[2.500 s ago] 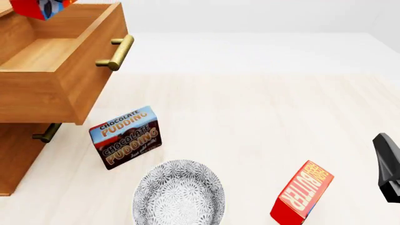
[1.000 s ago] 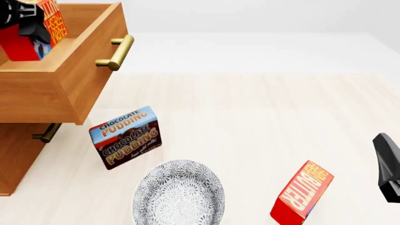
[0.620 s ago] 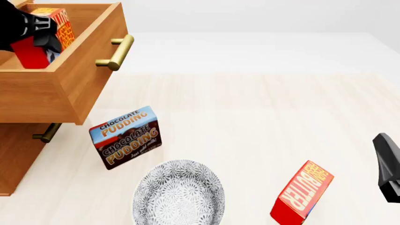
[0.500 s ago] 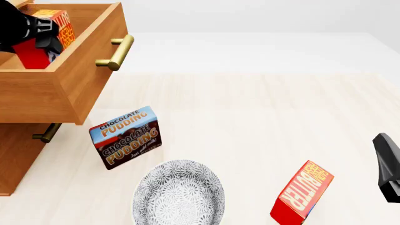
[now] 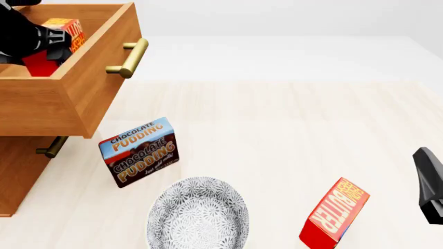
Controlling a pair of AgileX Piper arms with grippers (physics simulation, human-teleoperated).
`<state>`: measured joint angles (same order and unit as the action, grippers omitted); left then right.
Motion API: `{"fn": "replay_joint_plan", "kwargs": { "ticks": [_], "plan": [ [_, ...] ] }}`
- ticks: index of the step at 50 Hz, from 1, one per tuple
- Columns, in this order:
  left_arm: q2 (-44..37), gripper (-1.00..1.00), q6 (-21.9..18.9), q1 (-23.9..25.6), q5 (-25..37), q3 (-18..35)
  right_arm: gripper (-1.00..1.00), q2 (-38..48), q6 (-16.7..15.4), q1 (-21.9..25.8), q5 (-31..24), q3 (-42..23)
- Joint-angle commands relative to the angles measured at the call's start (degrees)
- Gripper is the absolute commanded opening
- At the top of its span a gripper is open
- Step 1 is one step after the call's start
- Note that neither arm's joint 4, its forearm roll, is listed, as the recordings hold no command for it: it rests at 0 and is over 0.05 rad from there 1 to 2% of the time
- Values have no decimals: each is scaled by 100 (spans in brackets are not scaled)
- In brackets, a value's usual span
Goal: Put the butter at the front in the top drawer of the cabinet and close it.
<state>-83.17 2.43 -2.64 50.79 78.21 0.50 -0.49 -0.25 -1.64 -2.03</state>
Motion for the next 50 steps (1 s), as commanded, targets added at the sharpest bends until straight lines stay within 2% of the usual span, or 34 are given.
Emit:
{"fn": "replay_joint_plan", "kwargs": {
  "ticks": [1,23,24,50],
  "plan": [
    [101,-100,-94,20,-40,-35,100,-40,13,3,1,40],
    [117,-100,16,120,-117,-222,100,-40,15,3,1,40],
    [127,100,38,132,-104,-200,100,-40,14,3,2,40],
    [362,100,-214,-15,309,59,100,-40,13,4,2,40]
  ]
}}
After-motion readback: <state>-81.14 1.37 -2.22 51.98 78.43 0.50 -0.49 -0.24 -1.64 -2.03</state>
